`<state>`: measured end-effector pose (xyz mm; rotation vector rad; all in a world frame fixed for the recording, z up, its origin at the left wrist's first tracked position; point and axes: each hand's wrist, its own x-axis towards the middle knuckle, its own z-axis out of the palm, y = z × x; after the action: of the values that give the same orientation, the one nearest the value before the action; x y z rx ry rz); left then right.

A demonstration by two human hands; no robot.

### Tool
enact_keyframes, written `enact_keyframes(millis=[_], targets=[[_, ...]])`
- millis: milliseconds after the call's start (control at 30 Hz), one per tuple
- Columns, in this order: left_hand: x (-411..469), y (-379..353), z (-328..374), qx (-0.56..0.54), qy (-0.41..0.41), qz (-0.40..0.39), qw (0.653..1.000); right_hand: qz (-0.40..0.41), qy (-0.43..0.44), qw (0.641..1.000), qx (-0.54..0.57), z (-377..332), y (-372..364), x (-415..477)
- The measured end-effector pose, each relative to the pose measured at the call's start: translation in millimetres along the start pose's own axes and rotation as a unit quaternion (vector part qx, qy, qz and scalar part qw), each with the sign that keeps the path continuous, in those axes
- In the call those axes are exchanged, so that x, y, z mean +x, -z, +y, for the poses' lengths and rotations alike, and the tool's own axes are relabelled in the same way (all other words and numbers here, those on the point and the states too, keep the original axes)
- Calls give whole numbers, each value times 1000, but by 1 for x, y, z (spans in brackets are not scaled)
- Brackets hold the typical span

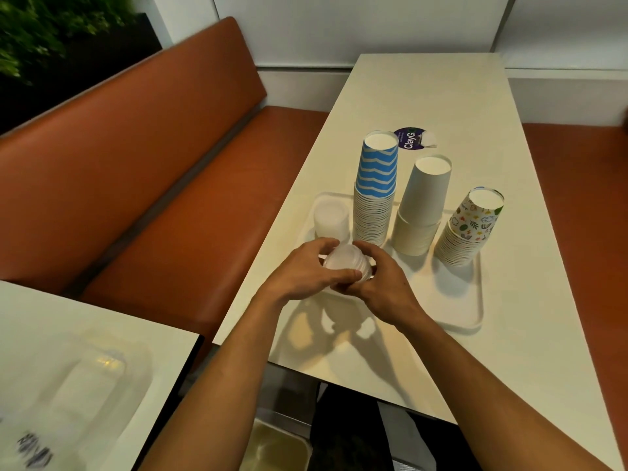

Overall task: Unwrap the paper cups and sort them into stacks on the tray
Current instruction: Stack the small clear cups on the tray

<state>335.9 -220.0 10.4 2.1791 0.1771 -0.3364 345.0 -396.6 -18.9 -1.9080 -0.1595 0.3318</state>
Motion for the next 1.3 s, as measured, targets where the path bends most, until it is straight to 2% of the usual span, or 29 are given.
enact_keyframes(millis=[233,633,1100,1300], targets=[[3,3,0,36,2,20,999,-29,-3,1000,5,-1,2,1],[5,-2,5,46,-34,78,995,-20,1,1000,24,-2,5,6],[9,4,6,0,-28,111,993,0,1,1000,30,0,5,7],[24,20,11,46,-34,155,986,9,-5,1000,29,2,8,6]])
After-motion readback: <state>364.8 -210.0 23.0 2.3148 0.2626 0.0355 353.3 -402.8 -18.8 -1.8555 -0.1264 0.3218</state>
